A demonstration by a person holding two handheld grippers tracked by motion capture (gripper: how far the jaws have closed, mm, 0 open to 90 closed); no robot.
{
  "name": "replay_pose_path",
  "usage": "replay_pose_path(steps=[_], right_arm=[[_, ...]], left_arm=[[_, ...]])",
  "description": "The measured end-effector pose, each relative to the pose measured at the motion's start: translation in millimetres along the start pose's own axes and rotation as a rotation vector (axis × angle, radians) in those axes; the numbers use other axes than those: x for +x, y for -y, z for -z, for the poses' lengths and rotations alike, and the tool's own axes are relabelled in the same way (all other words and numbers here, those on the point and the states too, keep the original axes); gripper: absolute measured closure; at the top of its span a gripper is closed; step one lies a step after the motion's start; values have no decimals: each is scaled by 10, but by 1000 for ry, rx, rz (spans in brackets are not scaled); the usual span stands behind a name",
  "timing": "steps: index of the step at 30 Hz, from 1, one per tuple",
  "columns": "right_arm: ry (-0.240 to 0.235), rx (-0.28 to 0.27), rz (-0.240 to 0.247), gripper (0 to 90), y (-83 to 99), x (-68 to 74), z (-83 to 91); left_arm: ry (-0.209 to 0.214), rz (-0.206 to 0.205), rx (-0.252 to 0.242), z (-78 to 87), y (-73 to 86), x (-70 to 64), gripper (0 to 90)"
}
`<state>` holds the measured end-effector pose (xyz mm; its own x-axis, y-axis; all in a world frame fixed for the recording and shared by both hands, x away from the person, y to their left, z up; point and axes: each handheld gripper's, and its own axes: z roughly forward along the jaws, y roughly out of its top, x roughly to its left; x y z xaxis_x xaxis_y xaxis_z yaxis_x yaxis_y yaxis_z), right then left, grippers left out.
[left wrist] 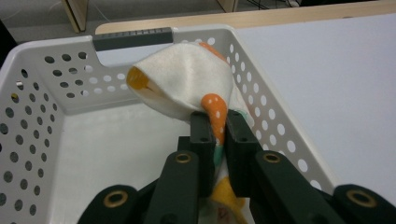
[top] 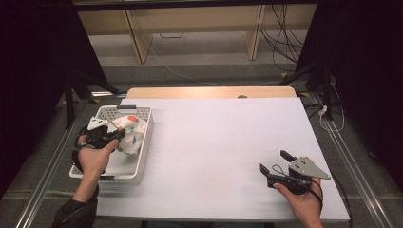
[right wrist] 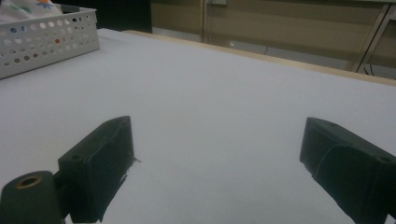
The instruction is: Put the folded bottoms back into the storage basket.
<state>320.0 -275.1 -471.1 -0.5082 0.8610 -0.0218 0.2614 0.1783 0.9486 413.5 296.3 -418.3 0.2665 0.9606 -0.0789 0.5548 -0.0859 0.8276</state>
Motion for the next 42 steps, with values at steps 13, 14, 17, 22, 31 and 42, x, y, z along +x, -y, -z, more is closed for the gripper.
replay_pose_path(steps=[13, 14, 17, 22, 31, 42], right_arm=[[-3, -1, 0, 106, 1, 2, -4], [-3, 0, 1, 106, 1, 2, -3], [-4, -6, -2, 106, 4, 1, -9], [-4, 0, -1, 106, 2, 1, -5], [-4, -1, -1, 106, 1, 2, -4], [-4, -1, 0, 106, 1, 4, -7]], left_arm=[[-25, 3, 33, -70, 45, 66, 827], [-29, 0, 35, -74, 48, 71, 827], [-32, -1, 42, -81, 55, 85, 827], [-41, 4, 49, -99, 70, 120, 826], [-60, -9, 76, -124, 87, 171, 825], [-115, -83, 114, -179, 102, 203, 820]])
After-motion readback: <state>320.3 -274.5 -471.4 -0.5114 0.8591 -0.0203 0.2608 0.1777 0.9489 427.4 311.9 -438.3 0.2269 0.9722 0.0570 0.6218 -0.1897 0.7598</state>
